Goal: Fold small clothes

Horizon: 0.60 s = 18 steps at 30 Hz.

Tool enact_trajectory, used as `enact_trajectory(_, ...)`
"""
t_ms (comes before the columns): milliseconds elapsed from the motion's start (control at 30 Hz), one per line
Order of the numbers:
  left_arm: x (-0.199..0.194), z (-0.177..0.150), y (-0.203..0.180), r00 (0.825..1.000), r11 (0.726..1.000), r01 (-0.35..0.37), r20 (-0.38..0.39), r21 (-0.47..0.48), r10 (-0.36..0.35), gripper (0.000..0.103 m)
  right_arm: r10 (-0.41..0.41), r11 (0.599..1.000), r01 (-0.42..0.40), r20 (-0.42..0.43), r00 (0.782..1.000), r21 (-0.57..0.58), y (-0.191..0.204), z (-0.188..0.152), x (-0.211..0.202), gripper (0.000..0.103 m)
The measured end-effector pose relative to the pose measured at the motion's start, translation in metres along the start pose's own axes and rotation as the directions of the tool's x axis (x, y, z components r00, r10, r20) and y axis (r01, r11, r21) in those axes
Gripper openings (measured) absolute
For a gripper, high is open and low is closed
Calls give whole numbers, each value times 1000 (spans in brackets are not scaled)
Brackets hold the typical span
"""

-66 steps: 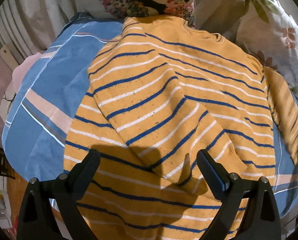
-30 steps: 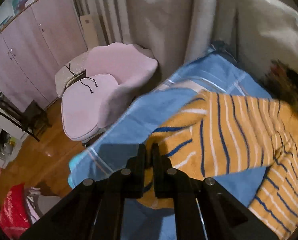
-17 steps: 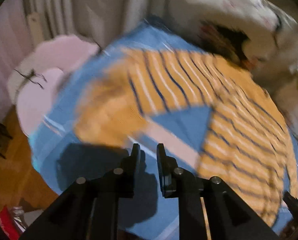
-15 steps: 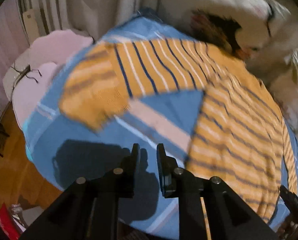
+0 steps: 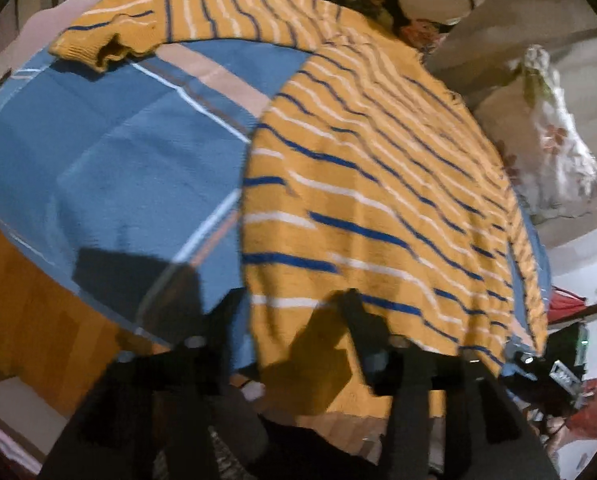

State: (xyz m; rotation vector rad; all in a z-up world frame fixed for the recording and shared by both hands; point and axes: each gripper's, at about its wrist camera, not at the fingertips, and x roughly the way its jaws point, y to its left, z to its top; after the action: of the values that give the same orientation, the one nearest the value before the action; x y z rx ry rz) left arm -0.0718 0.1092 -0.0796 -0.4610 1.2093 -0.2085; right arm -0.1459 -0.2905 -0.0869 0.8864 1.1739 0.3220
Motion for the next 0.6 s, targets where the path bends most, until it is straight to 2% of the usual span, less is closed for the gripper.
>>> enact_trajectory(67, 4, -1, -6, 1000, 1000, 5, -4, 2, -5, 55, 21, 999, -21, -24, 1000, -30, 5, -7, 6, 52)
enact_trajectory(100, 5, -1, -10, 1000, 1000, -11, -11, 17, 11, 50, 24, 999, -26, -36, 999, -48, 9, -9, 9, 52)
enact_trajectory(133, 7, -1, -14, 999, 999, -33, -14, 31, 34, 40, 18, 997, -21, -51, 999, -70, 13, -12, 14, 52)
enact_trajectory(167, 8, -1, -18, 998, 997, -56, -30, 43, 58, 8, 3, 995, -9, -61, 998, -102, 20, -14, 19, 52)
enact_trajectory(200, 10, -1, -18, 997, 998, -59, -46, 35, 60, 7, -8, 992, -1, -71, 997, -128, 25, -17, 20, 52)
enact_trajectory(267, 7, -2, -16, 997, 998, -68, -39, 6, 69, 7, -43, 980, 21, -107, 993, -197, 37, -20, 26, 22)
enact_trajectory(300, 5, -3, -15, 997, 997, -73, -39, -2, 73, 7, -62, 976, 36, -116, 991, -216, 39, -20, 29, 13)
enact_trajectory(367, -5, -8, -13, 997, 997, -74, -39, -21, 73, 7, -86, 970, 56, -118, 989, -238, 40, -23, 26, 12)
enact_trajectory(467, -27, -21, -9, 999, 997, -40, -32, -61, 38, 7, -81, 968, 46, -133, 988, -247, 34, -30, 11, 12)
enact_trajectory(600, -34, -34, -11, 998, 997, -59, -28, -52, 58, 7, -64, 976, 32, -143, 988, -217, 19, -36, -7, 12)
